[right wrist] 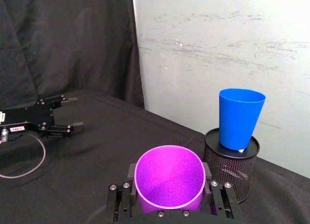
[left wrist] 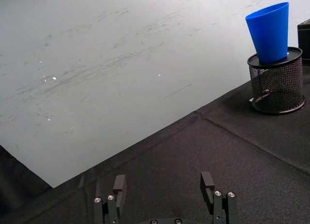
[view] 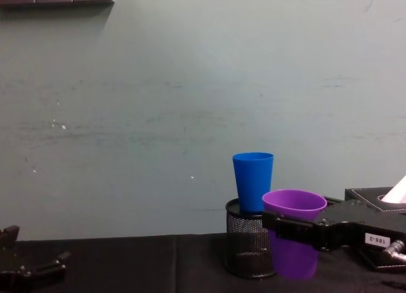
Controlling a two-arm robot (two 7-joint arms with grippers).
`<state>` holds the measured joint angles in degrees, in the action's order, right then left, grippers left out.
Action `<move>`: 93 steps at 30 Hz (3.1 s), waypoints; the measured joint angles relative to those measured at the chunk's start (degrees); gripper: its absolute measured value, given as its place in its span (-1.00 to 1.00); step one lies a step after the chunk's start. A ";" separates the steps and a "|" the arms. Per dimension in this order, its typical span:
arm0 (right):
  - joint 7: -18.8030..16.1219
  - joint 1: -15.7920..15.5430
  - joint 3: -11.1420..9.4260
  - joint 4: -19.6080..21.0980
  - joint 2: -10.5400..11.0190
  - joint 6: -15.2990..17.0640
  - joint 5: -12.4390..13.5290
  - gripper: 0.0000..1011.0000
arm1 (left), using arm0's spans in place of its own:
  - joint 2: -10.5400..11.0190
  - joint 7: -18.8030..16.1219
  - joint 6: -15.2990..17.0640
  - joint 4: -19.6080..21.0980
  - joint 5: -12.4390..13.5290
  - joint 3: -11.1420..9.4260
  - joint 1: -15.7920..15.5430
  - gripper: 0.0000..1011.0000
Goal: Pick up one cup with a gripper and tap it against the other cup.
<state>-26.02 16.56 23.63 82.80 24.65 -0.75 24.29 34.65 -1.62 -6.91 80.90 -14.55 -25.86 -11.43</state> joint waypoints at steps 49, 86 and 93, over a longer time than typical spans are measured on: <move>9.74 16.97 -1.58 -22.21 -15.52 4.73 -7.15 0.46 | 0.00 0.00 0.00 0.00 0.00 0.00 0.00 0.98; 8.68 17.86 -2.33 -24.22 -16.62 4.40 -7.24 0.46 | 0.00 0.00 0.00 0.00 0.00 0.00 0.00 0.98; 8.68 17.85 -2.33 -24.22 -16.59 4.41 -7.23 0.46 | 0.00 0.00 0.00 0.00 0.00 0.00 0.00 0.98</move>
<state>-17.34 34.41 21.30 58.58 8.06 3.66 17.06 34.65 -1.62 -6.91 80.90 -14.55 -25.86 -11.43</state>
